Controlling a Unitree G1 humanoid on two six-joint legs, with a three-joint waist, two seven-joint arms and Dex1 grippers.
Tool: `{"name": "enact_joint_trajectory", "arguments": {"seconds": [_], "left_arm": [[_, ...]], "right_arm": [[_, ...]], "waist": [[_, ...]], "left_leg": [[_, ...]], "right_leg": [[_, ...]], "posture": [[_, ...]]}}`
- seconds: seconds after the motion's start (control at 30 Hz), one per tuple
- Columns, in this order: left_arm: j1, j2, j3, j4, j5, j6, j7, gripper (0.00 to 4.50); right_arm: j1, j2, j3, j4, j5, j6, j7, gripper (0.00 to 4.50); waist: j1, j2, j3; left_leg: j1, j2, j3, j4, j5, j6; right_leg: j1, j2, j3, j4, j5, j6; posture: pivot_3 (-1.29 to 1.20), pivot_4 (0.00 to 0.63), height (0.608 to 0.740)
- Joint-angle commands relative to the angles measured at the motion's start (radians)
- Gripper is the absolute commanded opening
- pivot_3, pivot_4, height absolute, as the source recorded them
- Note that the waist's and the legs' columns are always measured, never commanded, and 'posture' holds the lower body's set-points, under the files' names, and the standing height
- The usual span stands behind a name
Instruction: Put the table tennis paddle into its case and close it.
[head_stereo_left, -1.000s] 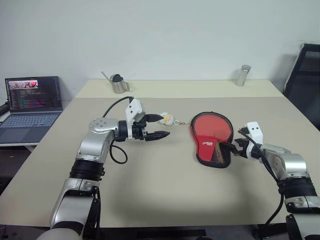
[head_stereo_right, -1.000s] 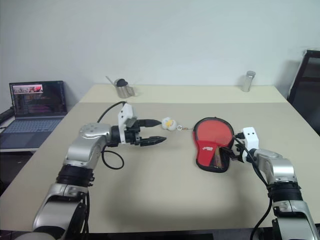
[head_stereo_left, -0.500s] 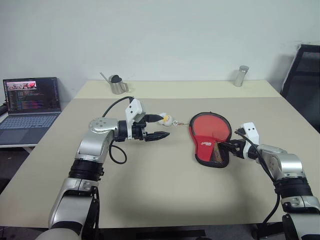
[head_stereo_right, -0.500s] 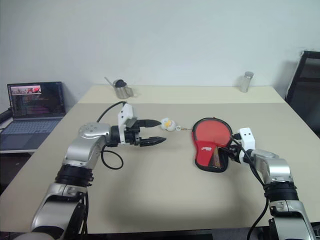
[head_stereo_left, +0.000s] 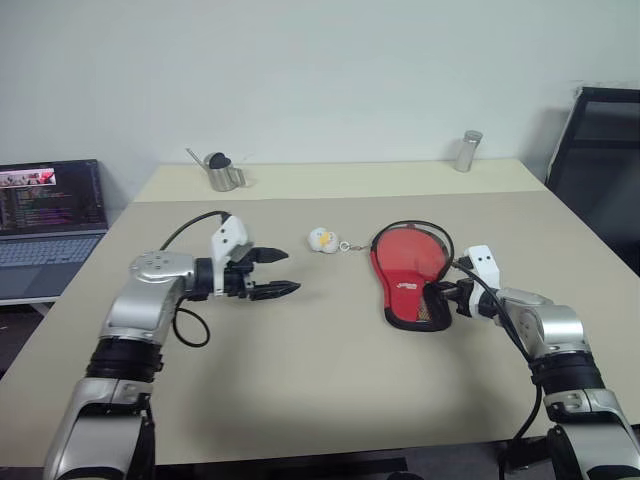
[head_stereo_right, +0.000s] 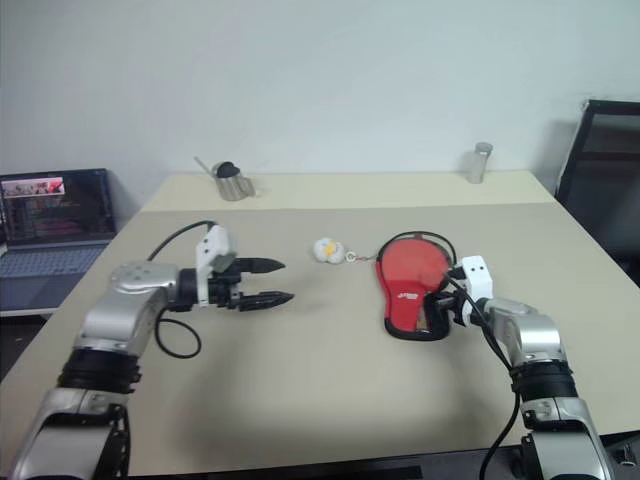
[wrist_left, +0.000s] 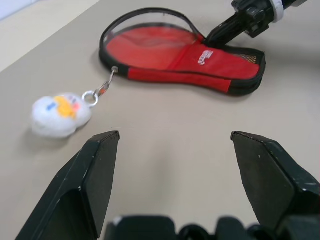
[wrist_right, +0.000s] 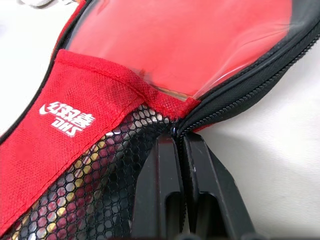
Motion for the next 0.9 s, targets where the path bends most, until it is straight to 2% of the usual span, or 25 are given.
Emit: {"name": "enact_joint_trajectory", "arguments": {"seconds": [0.03, 0.4, 0.53, 0.9], "left_arm": [[0.044, 0.045, 0.039, -0.098, -0.060, 0.027, -0.038, 3.91], [0.174, 0.090, 0.065, -0.257, -0.131, 0.108, -0.036, 3.91], [0.224, 0.120, 0.068, -0.302, -0.152, 0.126, -0.049, 3.91], [0.296, 0.153, 0.058, -0.395, -0.203, 0.172, -0.060, 3.91]], "right_arm": [[-0.042, 0.050, 0.054, -0.051, 0.012, 0.022, 0.027, 0.02], [-0.051, 0.114, 0.109, -0.163, 0.029, 0.112, 0.047, 0.02], [0.031, 0.120, 0.100, -0.340, 0.064, 0.251, 0.002, 0.02], [0.261, 0.165, -0.084, -0.810, 0.184, 0.700, -0.166, 0.02]], "waist": [[-0.006, 0.000, 0.000], [-0.001, 0.000, 0.000], [0.005, 0.000, 0.000], [0.023, 0.000, 0.000]], "left_leg": [[0.000, 0.000, 0.000, 0.000, 0.000, 0.000], [-0.003, 0.001, 0.000, -0.001, 0.000, 0.000], [-0.005, 0.001, 0.000, -0.002, 0.000, 0.000], [-0.006, 0.000, -0.001, -0.002, 0.000, 0.000]], "right_leg": [[0.000, 0.000, 0.000, 0.000, 0.000, 0.000], [-0.002, 0.000, 0.000, -0.001, 0.000, 0.000], [-0.005, 0.000, 0.000, -0.002, 0.000, 0.000], [-0.005, -0.001, -0.001, -0.002, 0.000, 0.000]], "posture": [[0.00, 0.150, 0.740], [0.00, 0.150, 0.740], [0.00, 0.150, 0.740], [0.00, 0.150, 0.740]]}}
